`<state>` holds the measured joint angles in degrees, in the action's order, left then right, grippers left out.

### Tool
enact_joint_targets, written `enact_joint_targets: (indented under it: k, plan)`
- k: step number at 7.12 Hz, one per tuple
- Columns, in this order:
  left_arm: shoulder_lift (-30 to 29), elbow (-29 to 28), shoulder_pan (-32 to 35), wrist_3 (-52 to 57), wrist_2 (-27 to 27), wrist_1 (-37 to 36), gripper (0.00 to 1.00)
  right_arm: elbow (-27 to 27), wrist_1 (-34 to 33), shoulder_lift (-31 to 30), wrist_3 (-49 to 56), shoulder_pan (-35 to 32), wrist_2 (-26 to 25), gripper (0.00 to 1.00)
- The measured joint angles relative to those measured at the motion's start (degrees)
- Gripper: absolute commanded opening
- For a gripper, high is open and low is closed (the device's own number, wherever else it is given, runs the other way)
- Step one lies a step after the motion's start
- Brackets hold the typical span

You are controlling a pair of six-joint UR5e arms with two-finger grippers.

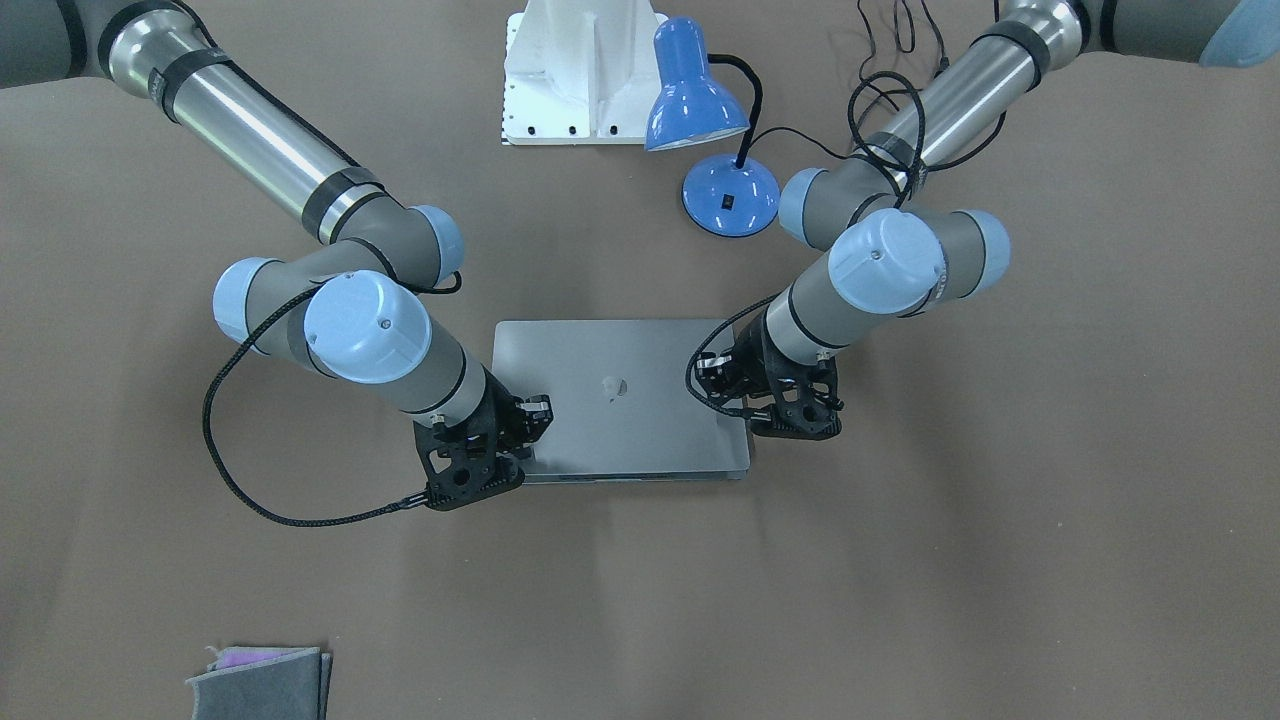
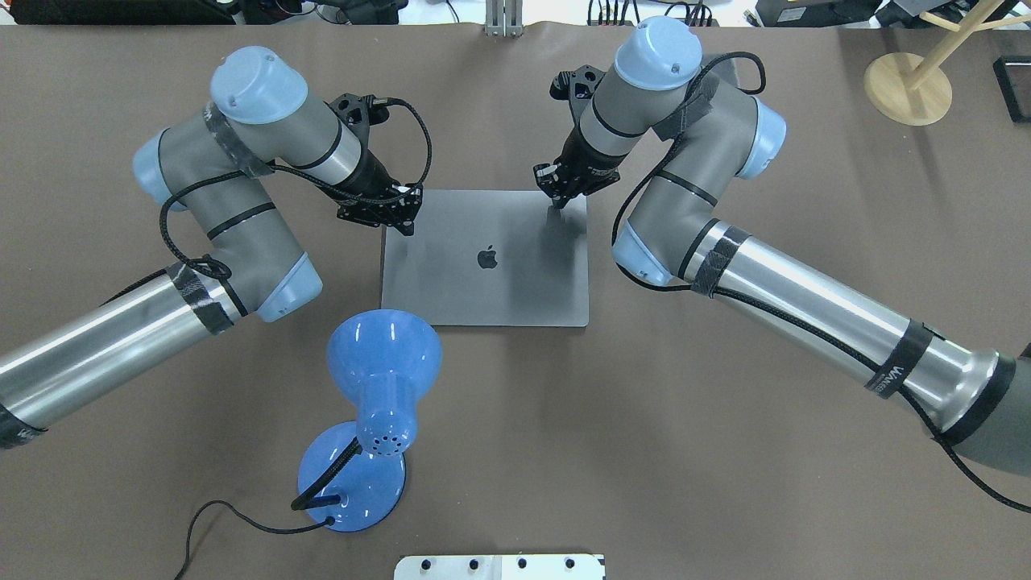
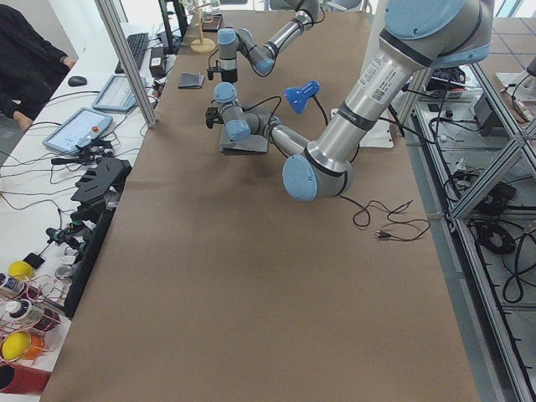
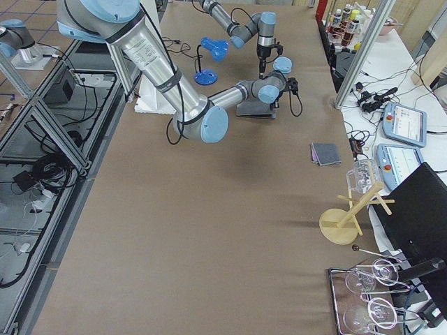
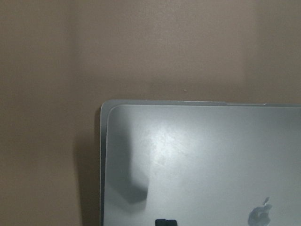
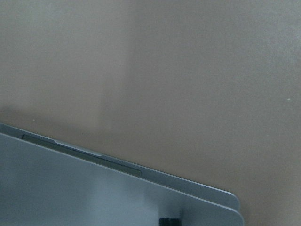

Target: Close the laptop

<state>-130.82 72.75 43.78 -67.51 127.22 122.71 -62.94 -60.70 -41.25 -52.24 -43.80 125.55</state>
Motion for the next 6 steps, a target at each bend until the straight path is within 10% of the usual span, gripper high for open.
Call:
enact_joint_targets:
  k: [6]
  plan:
    - [-1.4, -6.3, -0.4, 0.1, -6.6, 4.7, 0.00, 3.5, 0.2, 2.3, 0.0, 0.2, -0.7, 0.00]
